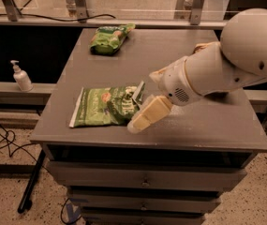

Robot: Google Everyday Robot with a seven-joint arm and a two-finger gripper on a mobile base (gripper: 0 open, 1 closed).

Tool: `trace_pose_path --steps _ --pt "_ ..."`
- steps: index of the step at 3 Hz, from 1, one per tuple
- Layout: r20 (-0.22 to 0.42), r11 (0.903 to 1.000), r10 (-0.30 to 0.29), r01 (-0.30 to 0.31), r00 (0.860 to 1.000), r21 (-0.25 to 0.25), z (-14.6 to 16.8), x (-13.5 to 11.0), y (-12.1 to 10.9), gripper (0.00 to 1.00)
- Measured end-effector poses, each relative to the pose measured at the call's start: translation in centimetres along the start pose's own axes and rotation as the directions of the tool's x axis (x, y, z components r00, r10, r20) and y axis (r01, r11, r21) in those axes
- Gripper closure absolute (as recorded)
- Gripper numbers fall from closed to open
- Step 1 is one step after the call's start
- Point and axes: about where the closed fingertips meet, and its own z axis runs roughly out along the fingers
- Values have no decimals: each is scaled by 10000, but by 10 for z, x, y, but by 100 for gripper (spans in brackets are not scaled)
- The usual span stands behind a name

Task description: Pick green jalapeno chip bag

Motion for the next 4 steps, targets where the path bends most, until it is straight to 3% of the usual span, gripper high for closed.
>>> trace_pose_path --steps 1,2,4 --pt "203 9990 341 -335 9992 -292 29 3 13 0" --pt "352 9981 426 -410 9985 -454 47 7 20 18" --pt "495 9988 373 -356 9981 -332 52 7 15 64"
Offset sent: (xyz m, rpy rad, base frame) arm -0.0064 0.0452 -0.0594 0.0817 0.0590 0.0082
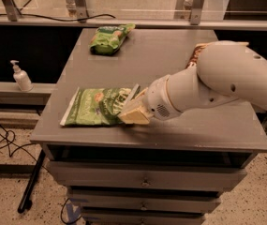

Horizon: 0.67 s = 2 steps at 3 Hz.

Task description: Pick green jalapeno chip bag

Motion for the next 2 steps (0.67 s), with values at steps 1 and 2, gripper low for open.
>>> trace_pose_path --steps 1,2 --pt "-13 9998 -121 121 9999 166 -6 -3 -8 87" --pt "40 9989 -320 319 9995 333 -17 -16 -19 100"
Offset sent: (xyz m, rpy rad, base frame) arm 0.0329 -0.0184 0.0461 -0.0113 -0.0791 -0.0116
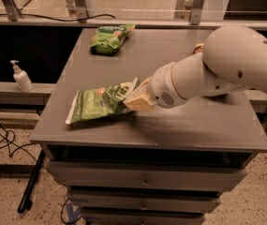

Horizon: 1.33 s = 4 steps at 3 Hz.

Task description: Pick green jalapeno chip bag

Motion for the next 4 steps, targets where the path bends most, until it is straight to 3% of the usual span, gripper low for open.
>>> trace_pose_path --steps 1,2,4 --pt "120 9999 21 -23 9999 120 -11 -26 -25 100" --pt "510 9989 -120 96 9986 463 -29 -72 -55 100" --pt "986 9904 -823 704 9917 1185 -84 -137 -88 100"
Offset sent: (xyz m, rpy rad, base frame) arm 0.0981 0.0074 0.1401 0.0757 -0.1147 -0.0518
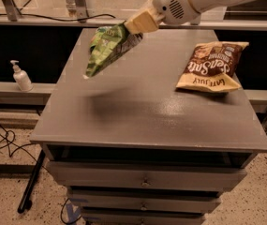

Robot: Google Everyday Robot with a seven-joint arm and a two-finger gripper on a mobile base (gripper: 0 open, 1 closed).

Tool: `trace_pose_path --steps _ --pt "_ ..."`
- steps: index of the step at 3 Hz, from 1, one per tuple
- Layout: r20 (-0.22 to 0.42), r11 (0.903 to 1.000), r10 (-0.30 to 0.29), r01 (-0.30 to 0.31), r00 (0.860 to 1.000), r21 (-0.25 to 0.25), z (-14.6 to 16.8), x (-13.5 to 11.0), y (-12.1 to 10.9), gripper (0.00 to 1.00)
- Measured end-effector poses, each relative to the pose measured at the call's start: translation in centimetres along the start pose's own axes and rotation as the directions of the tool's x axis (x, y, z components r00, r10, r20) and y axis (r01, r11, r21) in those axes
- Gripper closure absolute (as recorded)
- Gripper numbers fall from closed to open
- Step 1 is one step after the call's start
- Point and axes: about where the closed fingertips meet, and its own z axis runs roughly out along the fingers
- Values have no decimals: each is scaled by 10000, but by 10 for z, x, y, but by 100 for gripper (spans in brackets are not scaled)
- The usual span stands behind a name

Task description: Pick green jalapeno chip bag

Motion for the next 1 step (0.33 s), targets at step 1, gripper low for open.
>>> trace_pose_path --steps 1 --pt "103 9999 -89 88 9999 74 -6 -8 -2 100"
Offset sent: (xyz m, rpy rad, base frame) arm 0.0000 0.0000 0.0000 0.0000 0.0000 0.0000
